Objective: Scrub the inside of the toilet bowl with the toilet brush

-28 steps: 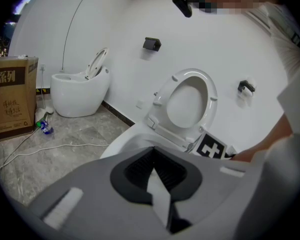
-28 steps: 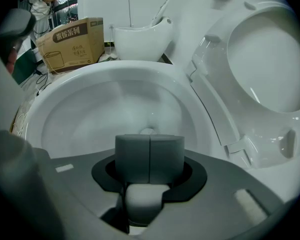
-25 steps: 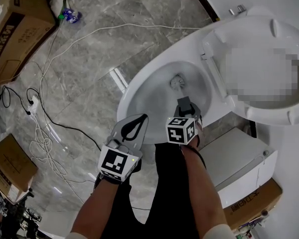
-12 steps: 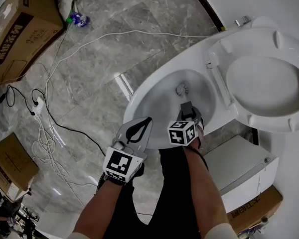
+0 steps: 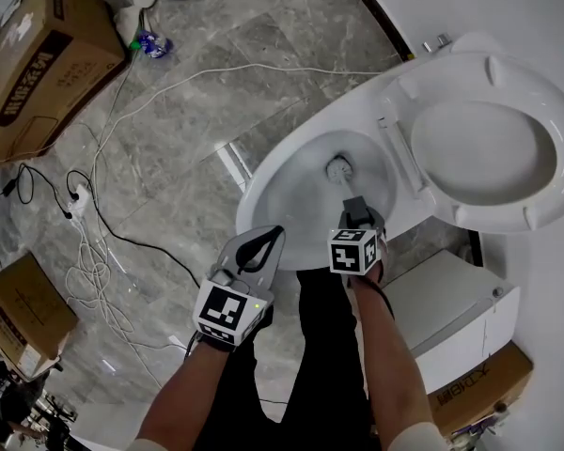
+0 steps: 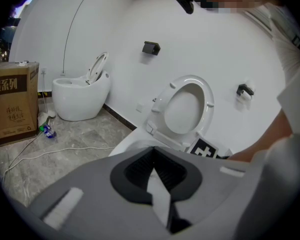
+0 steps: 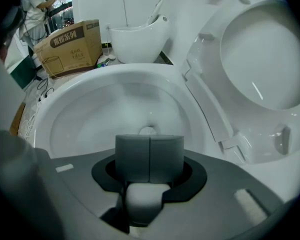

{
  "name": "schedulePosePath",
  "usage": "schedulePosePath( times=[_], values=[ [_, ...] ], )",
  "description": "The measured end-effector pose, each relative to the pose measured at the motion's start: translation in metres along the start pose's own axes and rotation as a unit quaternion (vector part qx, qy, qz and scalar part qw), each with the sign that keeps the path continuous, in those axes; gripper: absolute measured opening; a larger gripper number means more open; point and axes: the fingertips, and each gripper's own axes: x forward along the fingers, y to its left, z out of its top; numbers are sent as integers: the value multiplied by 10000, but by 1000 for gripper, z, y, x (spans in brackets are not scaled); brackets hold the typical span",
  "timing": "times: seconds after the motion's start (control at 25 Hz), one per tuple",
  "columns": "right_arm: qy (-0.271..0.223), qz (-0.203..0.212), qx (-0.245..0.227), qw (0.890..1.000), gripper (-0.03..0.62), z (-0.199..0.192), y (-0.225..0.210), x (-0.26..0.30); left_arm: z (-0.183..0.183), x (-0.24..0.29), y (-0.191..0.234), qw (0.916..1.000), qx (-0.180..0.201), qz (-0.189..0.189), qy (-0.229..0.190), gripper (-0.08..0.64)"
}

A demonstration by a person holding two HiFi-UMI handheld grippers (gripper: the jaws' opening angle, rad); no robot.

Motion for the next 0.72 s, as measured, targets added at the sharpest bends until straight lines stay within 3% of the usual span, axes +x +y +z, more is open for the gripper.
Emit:
schedulePosePath(
  times=[0.44, 0.72],
  values=[
    [-425, 401, 829, 9948, 167, 5, -16, -106, 46, -40, -30, 9999, 44, -147, -14, 6],
    [-1124, 818, 1041, 9848, 167, 19, -32, -221, 98, -77, -60, 9993, 182, -303, -116, 6]
  ],
)
